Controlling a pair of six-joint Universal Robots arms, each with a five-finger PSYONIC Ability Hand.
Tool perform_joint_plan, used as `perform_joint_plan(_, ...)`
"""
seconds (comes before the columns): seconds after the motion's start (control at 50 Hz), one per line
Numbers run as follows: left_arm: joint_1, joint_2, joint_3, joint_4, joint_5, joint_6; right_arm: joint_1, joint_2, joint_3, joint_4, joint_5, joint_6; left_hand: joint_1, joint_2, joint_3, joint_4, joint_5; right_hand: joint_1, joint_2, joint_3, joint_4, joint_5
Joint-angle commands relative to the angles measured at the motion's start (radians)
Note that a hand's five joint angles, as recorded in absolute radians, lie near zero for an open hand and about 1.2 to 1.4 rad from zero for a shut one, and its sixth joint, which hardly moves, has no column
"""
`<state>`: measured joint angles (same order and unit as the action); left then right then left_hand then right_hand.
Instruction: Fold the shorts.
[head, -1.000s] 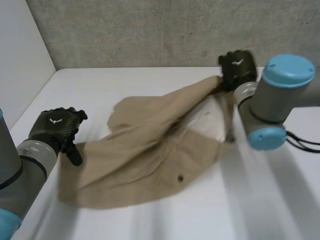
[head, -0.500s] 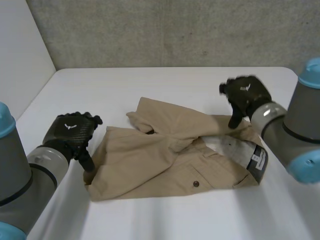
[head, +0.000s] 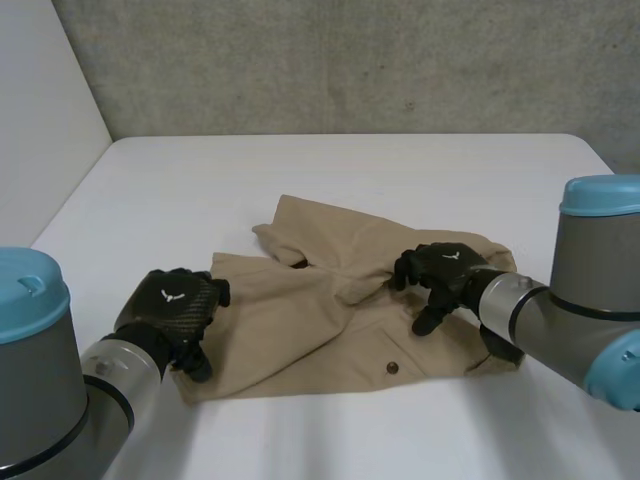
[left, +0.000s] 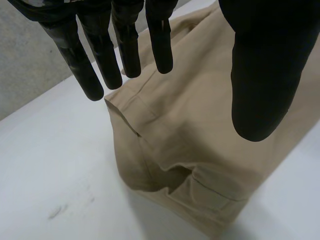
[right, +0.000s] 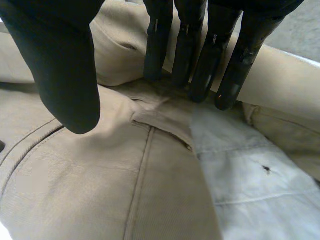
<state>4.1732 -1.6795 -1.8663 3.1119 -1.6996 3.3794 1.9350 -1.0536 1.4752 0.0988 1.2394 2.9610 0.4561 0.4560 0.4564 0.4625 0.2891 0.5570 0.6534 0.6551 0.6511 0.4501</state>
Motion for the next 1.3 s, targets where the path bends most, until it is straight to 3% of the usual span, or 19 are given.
perform_joint_plan(0.02, -0.027, 0.001, -0.02, -0.022, 0.0, 0.0, 0.007, 0.081, -0.088, 0.006, -0.003, 0.053, 0.083, 0.083, 0.083, 0.077, 0.076, 0.189, 0.092, 0.09, 0.094, 0.121)
perform_joint_plan(0.52, -0.087, 0.001, -0.048, -0.039, -0.002, 0.001, 0.01, 0.17, -0.162, 0.05, 0.0, 0.046, 0.077, 0.078, 0.077, 0.071, 0.07, 0.206, 0.11, 0.108, 0.112, 0.138)
perform_joint_plan(0.54, -0.087, 0.001, -0.048, -0.039, -0.002, 0.001, 0.01, 0.17, -0.162, 0.053, 0.002, 0.046, 0.077, 0.078, 0.077, 0.071, 0.07, 0.238, 0.142, 0.14, 0.144, 0.17)
perform_joint_plan(0.64, -0.087, 0.001, -0.05, -0.039, -0.003, 0.001, 0.01, 0.167, -0.158, 0.064, 0.006, 0.026, 0.08, 0.08, 0.08, 0.074, 0.073, 0.838, 0.741, 0.74, 0.744, 0.77)
perform_joint_plan(0.76, -0.09, 0.003, -0.05, -0.039, -0.002, 0.0, 0.007, 0.135, -0.138, 0.071, 0.011, -0.005, 0.08, 0.08, 0.08, 0.074, 0.073, 0.839, 0.743, 0.741, 0.745, 0.772)
perform_joint_plan(0.92, -0.09, 0.001, -0.053, -0.039, -0.005, -0.002, -0.004, -0.015, -0.037, 0.093, 0.009, -0.011, 0.077, 0.078, 0.077, 0.071, 0.07, 0.839, 0.743, 0.741, 0.745, 0.772)
perform_joint_plan(1.12, -0.113, 0.0, -0.065, -0.018, -0.009, -0.006, -0.022, -0.331, 0.186, 0.084, -0.009, -0.014, 0.077, 0.078, 0.077, 0.071, 0.07, 0.839, 0.743, 0.741, 0.745, 0.772)
perform_joint_plan(1.3, -0.105, -0.012, -0.056, 0.097, -0.029, 0.0, -0.028, -0.561, 0.255, 0.081, -0.021, 0.003, 0.028, 0.028, 0.027, 0.021, 0.02, 0.839, 0.743, 0.741, 0.745, 0.772)
